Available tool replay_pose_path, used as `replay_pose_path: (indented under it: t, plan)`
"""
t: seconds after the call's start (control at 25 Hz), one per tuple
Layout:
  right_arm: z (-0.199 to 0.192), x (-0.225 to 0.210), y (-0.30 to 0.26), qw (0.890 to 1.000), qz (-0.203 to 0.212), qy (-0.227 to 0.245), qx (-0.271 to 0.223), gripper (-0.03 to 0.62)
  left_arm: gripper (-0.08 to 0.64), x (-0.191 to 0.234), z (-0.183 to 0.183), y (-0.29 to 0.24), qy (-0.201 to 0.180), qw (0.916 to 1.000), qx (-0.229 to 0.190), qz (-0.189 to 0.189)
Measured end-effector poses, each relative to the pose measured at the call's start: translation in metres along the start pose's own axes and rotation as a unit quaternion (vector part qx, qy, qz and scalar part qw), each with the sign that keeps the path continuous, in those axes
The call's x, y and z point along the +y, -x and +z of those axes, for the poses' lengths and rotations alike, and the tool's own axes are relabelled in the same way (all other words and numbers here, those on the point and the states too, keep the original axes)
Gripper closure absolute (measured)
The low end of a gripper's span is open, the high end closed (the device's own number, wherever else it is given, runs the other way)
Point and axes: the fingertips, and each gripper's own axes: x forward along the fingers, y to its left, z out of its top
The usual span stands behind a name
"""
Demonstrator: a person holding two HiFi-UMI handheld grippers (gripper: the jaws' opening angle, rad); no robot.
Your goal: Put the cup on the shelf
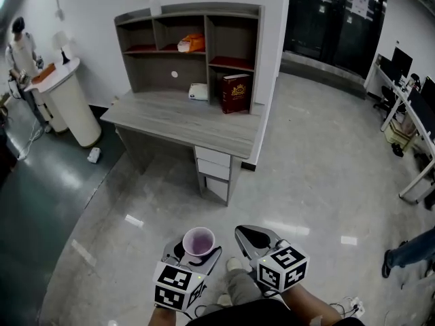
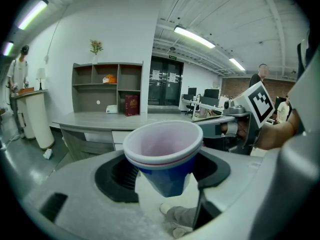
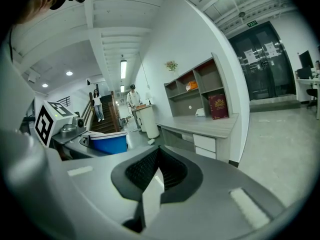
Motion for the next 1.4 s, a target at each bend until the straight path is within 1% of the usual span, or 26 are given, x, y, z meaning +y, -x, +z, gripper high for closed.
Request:
replay_pose_path:
  t: [0.2, 0.64, 0.88, 1.08, 1.4]
  plan:
    - [0.019, -0.021, -0.034, 1.0, 0.015, -0.001, 0.002, 0.594, 0.262, 0.028, 0.018, -0.025, 0.01, 0.9999, -0.003, 0.011]
    - [0.072, -0.081, -0.107, 0.999, 0.045, 0.009, 0.014, 0.594, 0.262, 0.084, 0.069, -0.089, 0.015, 0.9994, 0.005, 0.03]
    - [0.089, -0.109, -0.143, 0.997, 0.067, 0.009, 0.023, 0.594, 0.262, 0.109, 0.095, -0.118, 0.018, 0.9986, 0.001, 0.049]
    - [0.1, -0.126, -0.164, 0.996, 0.086, 0.018, 0.027, 0.594, 0.262, 0.122, 0.105, -0.144, 0.021, 0.9978, 0.003, 0.062]
    - [0.114, -0.143, -0.187, 0.995, 0.095, 0.024, 0.026, 0.594, 0.262, 0.144, 0.115, -0.164, 0.028, 0.9971, 0.003, 0.071]
